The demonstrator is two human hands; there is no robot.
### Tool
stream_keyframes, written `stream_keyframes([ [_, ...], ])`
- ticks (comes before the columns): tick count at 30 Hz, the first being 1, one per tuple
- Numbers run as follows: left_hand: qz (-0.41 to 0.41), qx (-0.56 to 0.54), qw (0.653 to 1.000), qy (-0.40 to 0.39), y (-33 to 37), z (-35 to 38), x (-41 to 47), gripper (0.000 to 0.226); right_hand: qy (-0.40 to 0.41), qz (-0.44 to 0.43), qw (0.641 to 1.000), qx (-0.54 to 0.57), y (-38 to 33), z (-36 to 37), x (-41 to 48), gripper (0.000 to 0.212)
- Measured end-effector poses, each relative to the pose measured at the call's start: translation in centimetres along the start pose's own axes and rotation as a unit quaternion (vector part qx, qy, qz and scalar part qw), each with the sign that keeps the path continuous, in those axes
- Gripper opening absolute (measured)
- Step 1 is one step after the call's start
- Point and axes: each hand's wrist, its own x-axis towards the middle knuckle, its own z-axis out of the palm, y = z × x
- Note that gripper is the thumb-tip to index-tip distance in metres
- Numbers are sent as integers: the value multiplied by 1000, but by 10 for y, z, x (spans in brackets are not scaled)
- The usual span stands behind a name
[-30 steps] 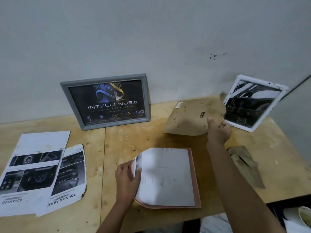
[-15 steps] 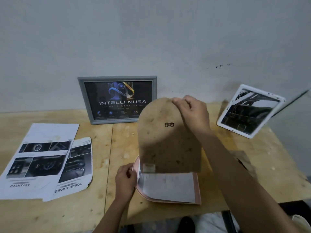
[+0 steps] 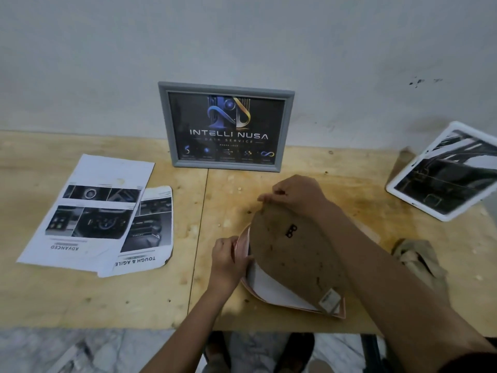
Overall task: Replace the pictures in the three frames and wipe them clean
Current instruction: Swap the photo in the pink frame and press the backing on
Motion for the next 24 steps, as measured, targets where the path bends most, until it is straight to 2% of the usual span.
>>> stream_keyframes([
  [3, -3, -17, 1000, -6, -4, -3, -1, 29, -34, -31, 999, -29, -3, 20, 11, 65],
  [6, -18, -33, 999, -10, -4, -8, -1, 23, -52, -47, 998, -2, -5, 40, 19, 67],
  [9, -23, -37, 999, -6, -4, -11, -1, 25, -43, -119, 992, 2, -8, 60, 17, 49],
  [11, -30, -39, 999, -7, -4, -11, 0, 28, -22, -119, 992, -27, -9, 73, 11, 33],
  [14, -45, -42, 998, -7, -3, -10, 1, 31, -5, -33, 999, 15, 3, 86, -7, 38],
  [17, -52, -51, 997, -2, 0, -10, 0, 30, 118, 79, 983, 115, 21, 90, -40, 40],
  [19, -43, -54, 998, 6, 4, -8, 0, 27, 197, 201, 951, 132, 36, 93, -69, 34],
  [22, -24, -56, 998, 15, 10, -5, 2, 26, 221, 377, 883, 175, 51, 101, -109, 30],
  [24, -11, -41, 999, 13, 12, -3, 6, 35, 224, 443, 835, 237, 54, 104, -123, 30],
])
